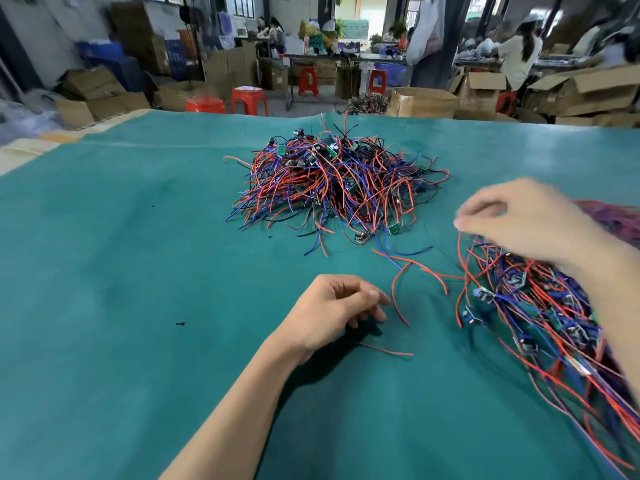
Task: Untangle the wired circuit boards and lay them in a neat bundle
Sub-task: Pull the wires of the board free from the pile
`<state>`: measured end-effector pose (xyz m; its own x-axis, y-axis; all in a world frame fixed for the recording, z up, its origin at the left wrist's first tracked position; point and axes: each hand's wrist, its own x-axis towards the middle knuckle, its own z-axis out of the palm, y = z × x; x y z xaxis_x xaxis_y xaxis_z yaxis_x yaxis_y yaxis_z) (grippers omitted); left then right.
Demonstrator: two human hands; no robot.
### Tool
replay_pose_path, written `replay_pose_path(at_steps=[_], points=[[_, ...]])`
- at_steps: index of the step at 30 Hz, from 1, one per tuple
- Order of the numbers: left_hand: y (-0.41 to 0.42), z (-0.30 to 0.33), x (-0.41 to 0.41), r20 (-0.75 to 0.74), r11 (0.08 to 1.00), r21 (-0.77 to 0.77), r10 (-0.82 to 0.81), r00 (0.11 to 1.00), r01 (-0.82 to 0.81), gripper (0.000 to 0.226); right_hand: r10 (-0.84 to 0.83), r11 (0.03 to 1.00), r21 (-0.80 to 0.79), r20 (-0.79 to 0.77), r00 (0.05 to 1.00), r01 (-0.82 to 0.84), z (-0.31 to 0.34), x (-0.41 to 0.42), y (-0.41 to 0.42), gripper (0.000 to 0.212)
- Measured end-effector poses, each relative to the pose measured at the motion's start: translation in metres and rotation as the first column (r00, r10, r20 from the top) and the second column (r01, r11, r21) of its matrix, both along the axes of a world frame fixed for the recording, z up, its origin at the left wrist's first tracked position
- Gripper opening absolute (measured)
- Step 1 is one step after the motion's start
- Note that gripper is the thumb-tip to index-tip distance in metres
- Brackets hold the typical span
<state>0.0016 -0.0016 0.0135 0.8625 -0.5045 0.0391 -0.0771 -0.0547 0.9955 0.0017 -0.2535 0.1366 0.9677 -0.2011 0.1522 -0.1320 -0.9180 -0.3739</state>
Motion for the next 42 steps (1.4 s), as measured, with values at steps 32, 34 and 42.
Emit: replay_pose_path(at_steps=[32,34,42], points=[[0.004,0.005,0.0,-0.156,0.966,-0.248,0.034,0.987,-0.072,0.015,0.199,0.317,0.895,0.261,0.944,-0.314,-0.107,-0.035,0.095,0.05],[0.004,0.005,0.001,-0.197,0.954,-0.278,0.06,0.979,-0.114,0.009,0.204,0.323,0.884,0.285,0.937,-0.339,-0.109,-0.036,0.099,0.052],[0.005,0.006,-0.001,-0.172,0.957,-0.288,-0.009,0.985,-0.042,0.015,-0.077,0.26,0.916,0.335,0.939,-0.306,-0.115,-0.036,0.103,0.034]])
